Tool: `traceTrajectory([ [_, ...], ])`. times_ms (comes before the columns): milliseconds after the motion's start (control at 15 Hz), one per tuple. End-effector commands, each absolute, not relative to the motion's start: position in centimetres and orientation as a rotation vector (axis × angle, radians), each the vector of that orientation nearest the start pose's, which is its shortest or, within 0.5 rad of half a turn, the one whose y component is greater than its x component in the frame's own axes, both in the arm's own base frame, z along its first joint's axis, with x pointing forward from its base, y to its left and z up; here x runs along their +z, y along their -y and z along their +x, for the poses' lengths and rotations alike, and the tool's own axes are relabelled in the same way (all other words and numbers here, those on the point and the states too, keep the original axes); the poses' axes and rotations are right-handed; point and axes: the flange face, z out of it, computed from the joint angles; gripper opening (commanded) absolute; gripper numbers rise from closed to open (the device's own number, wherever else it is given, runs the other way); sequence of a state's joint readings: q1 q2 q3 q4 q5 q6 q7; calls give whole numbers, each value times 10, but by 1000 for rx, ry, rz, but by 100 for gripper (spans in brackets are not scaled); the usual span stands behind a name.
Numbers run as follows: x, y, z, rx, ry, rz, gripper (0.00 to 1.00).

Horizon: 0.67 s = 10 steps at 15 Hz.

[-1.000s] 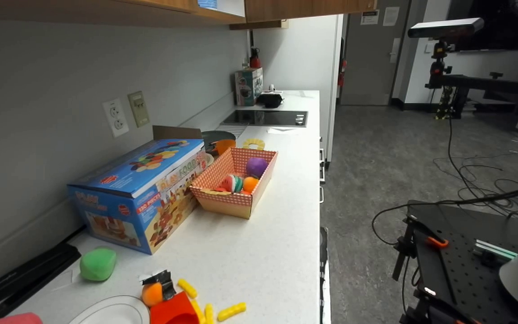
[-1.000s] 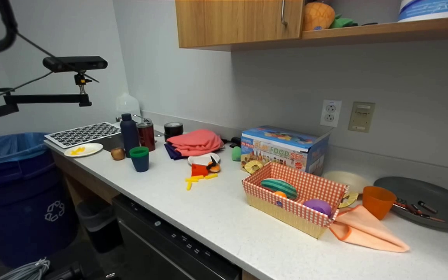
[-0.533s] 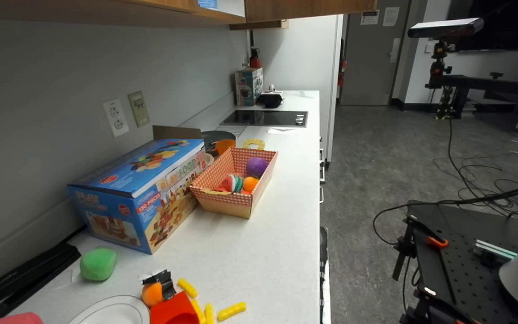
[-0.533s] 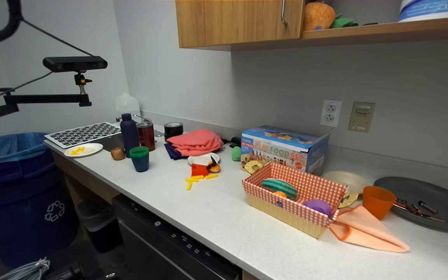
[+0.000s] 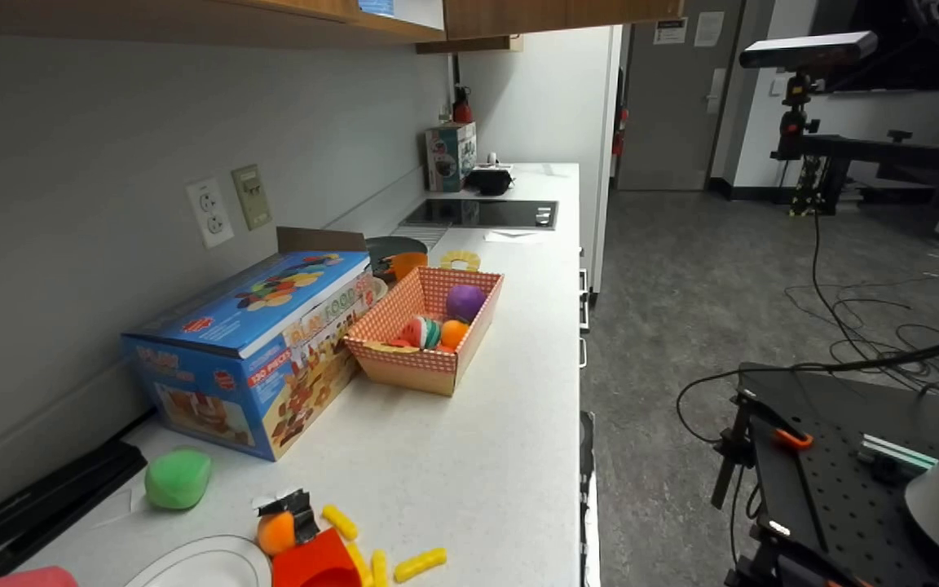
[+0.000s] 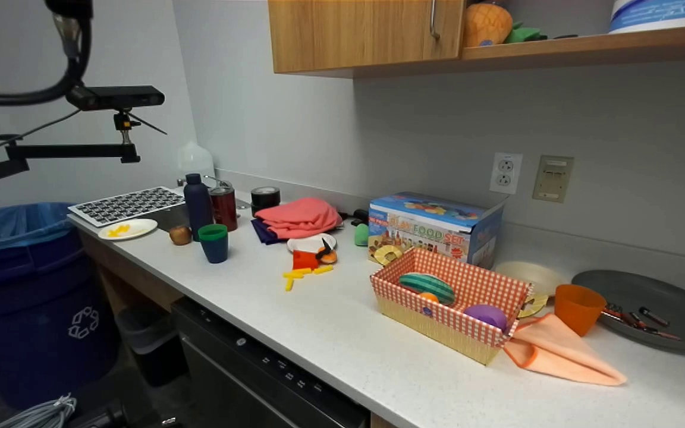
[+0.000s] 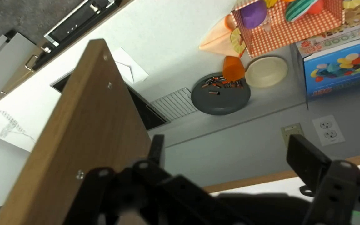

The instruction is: Open the overhead cabinet door, pick up some plush toys from the basket and put them in the open cabinet, and then close the cabinet

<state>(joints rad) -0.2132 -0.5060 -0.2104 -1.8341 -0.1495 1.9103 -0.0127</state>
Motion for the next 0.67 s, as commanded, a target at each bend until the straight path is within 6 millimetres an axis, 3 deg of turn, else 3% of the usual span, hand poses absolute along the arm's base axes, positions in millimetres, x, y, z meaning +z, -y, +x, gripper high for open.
traceTrajectory([
  [0,762,226,391,-987,-723,-3111,100],
  [267,754,261,409,-1058,-884,-3123,100],
  [600,751,325,402,-999,-1260,-3069,100],
])
